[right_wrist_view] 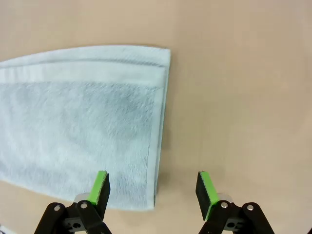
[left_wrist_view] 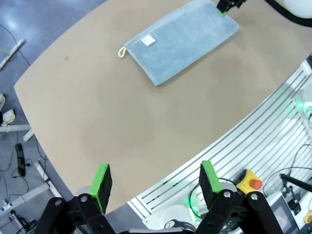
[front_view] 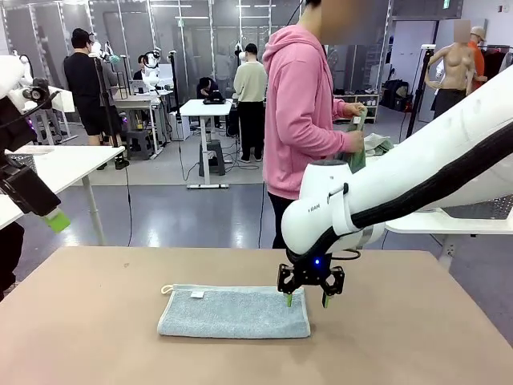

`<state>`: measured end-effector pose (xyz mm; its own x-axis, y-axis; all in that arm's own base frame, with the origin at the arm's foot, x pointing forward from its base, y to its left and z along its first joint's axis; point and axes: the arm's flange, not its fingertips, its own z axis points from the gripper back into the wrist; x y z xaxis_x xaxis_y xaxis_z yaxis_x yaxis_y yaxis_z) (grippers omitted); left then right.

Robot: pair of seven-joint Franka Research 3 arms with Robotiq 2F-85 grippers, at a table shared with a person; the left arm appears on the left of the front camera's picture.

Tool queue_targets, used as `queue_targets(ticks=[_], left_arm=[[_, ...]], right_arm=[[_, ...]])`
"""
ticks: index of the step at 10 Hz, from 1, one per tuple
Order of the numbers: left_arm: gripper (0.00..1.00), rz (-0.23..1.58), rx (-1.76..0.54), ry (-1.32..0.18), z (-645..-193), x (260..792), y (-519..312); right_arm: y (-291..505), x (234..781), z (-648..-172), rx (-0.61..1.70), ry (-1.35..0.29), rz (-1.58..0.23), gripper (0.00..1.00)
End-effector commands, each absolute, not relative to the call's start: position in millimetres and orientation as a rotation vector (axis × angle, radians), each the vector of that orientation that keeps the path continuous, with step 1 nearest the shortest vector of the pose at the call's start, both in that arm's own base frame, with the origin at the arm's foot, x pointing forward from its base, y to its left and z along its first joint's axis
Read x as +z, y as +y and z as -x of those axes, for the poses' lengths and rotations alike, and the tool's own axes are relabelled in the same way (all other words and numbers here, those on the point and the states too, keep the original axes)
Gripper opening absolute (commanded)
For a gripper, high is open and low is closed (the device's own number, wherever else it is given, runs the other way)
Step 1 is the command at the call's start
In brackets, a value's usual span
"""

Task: Fold the towels and place them in the basket.
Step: When a person lays out a Towel with hook on the table, fold it in half twice.

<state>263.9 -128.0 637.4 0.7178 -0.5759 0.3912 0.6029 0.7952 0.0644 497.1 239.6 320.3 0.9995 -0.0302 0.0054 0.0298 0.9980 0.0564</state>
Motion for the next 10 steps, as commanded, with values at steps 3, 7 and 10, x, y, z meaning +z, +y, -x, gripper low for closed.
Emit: queue_targets(ticks=[3,7,10], left_arm=[[0.90,0.075,-0.645,-0.413,-265,641,-129],[0.90,0.075,-0.645,-0.413,-265,641,-129],[0.90,0.075,-0.645,-0.413,-265,641,-129]], right_arm=[[254,291,-510,-0.110,-0.037,-0.063,0.89],[257,284,-510,-0.115,-0.049,-0.088,0.41],[258,286,-509,-0.116,-0.034,-0.087,0.00]])
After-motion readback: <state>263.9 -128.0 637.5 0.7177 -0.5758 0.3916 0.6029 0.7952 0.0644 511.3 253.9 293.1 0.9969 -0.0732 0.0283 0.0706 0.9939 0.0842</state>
